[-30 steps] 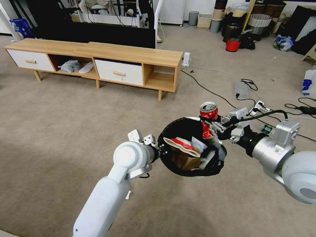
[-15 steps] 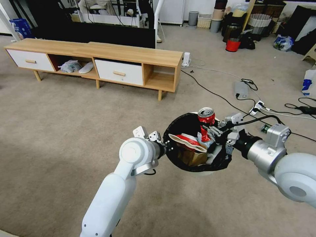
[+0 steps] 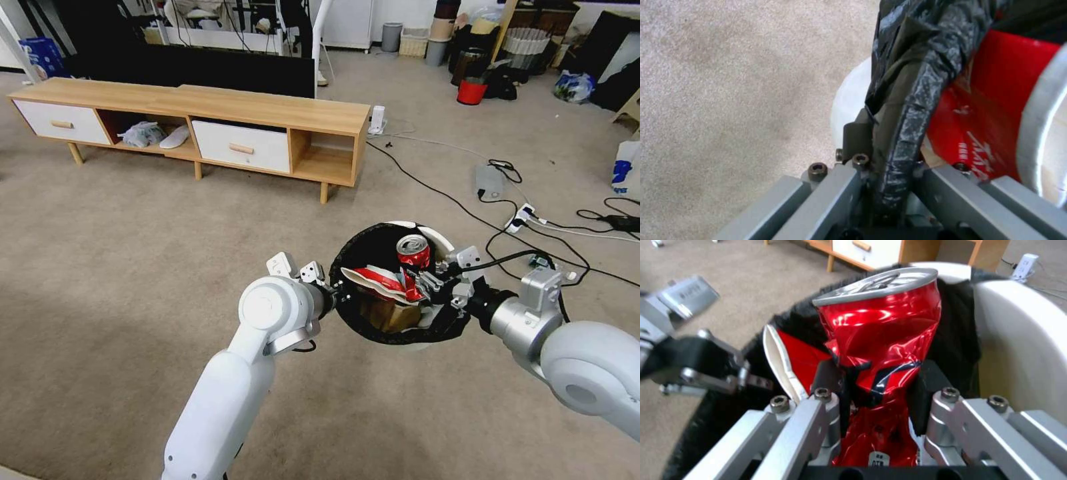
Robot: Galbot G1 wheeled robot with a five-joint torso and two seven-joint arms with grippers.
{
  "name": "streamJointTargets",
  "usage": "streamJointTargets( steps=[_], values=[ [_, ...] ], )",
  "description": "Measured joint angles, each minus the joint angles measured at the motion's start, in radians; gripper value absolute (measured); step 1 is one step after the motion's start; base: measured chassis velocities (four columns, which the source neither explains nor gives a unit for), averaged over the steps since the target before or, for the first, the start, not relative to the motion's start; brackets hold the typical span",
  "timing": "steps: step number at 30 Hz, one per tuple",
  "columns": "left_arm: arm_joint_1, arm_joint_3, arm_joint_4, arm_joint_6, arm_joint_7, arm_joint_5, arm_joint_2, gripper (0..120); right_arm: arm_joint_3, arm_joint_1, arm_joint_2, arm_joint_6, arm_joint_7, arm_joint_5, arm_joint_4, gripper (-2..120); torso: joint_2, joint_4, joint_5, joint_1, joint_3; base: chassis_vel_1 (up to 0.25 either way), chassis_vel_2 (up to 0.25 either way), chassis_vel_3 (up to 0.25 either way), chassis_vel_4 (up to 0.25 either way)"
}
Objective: Pick up the trash bin and place the garbage on the floor into it.
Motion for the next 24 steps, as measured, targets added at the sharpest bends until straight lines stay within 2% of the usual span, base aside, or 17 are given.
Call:
streamJointTargets(
  steps=[21, 24],
  values=[
    [0.028, -0.002, -0.037, -0.001, -0.002, 0.002, 0.004, 0, -0.039, 0.02, 0.001, -0.015, -0.042, -0.107, -0.05, 23, 0.0, 0.0, 0.0, 0.0, 0.0, 0.0, 0.0, 0.0, 0.0],
    [0.027, -0.002, -0.037, -0.001, -0.002, 0.001, 0.003, 0, -0.04, 0.026, 0.001, -0.015, -0.042, -0.107, -0.048, 30, 0.0, 0.0, 0.0, 0.0, 0.0, 0.0, 0.0, 0.0, 0.0]
  ],
)
